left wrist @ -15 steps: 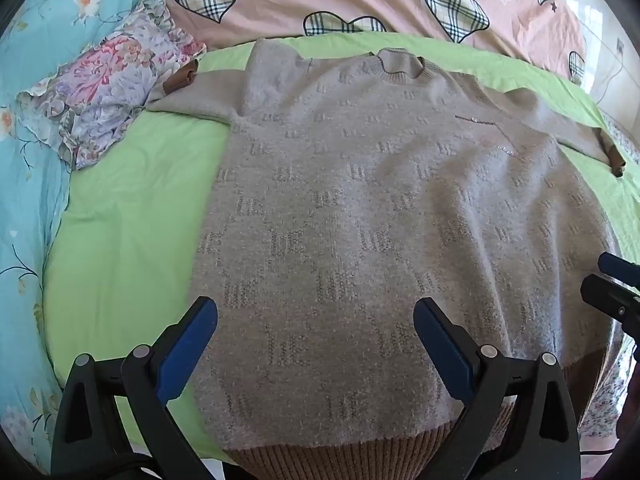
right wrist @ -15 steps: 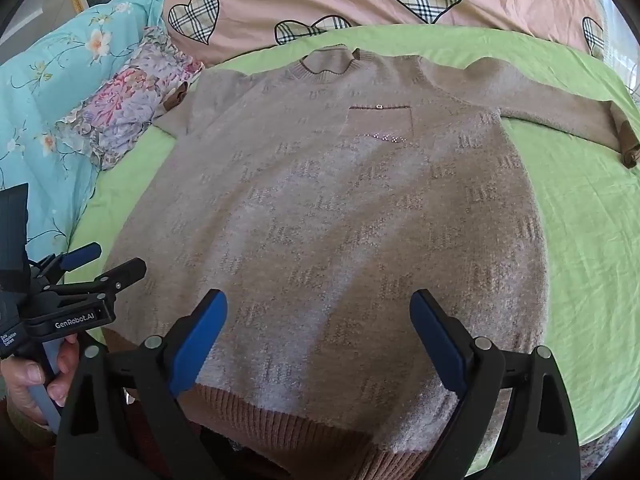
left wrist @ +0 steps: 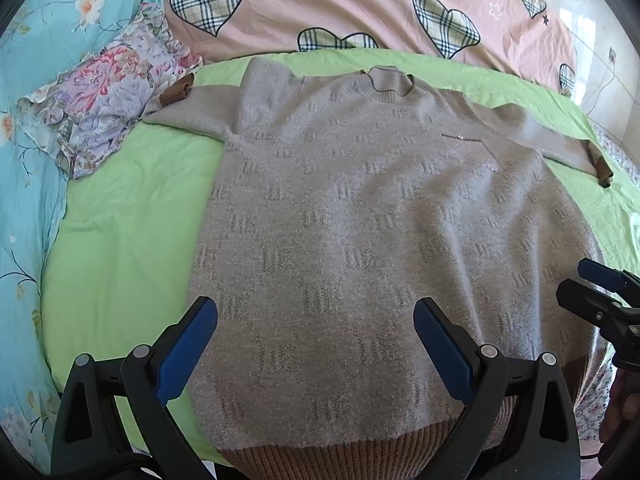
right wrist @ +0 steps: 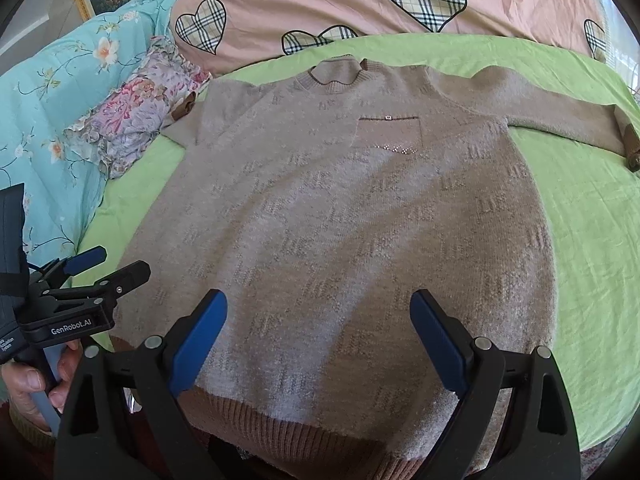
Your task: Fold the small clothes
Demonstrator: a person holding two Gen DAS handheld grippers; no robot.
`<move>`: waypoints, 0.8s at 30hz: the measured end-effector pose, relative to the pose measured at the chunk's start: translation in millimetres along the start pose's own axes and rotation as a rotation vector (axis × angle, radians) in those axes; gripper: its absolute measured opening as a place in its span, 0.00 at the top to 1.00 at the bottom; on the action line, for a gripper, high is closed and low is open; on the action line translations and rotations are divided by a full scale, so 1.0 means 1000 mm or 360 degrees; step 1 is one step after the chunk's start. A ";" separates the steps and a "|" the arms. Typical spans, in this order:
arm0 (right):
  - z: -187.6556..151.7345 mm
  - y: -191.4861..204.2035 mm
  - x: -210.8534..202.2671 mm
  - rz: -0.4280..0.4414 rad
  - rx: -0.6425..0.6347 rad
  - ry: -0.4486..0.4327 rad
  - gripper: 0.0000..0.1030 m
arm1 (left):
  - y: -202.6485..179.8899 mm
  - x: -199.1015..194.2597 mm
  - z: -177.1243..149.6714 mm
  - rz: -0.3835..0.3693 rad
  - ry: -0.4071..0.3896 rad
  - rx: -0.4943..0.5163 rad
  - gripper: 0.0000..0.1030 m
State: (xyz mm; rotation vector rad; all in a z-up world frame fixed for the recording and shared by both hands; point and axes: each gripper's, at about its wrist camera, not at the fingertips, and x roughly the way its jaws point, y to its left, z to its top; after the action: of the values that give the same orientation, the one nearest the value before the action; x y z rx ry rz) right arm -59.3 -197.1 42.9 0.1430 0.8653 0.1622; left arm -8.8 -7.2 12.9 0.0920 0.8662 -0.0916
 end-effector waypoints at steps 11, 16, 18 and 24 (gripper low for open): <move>0.000 0.002 0.004 0.0030 -0.0002 -0.0023 0.10 | -0.005 -0.006 0.000 0.0012 -0.0019 0.0037 0.04; -0.002 0.002 0.007 0.0028 0.0006 0.0025 0.10 | -0.006 -0.005 0.001 0.0044 -0.0006 0.0069 0.04; -0.002 0.001 0.008 0.0029 0.0008 0.0033 0.10 | -0.006 -0.005 0.001 0.0061 -0.0010 0.0081 0.04; -0.002 0.001 0.010 0.0018 -0.0004 0.0029 0.10 | -0.005 -0.003 0.002 0.0027 0.0015 0.0057 0.04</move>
State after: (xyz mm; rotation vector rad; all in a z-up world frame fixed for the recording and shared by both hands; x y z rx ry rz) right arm -54.9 -194.5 34.5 0.1441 0.8825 0.1755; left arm -9.8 -12.1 16.6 0.1335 0.8730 -0.0907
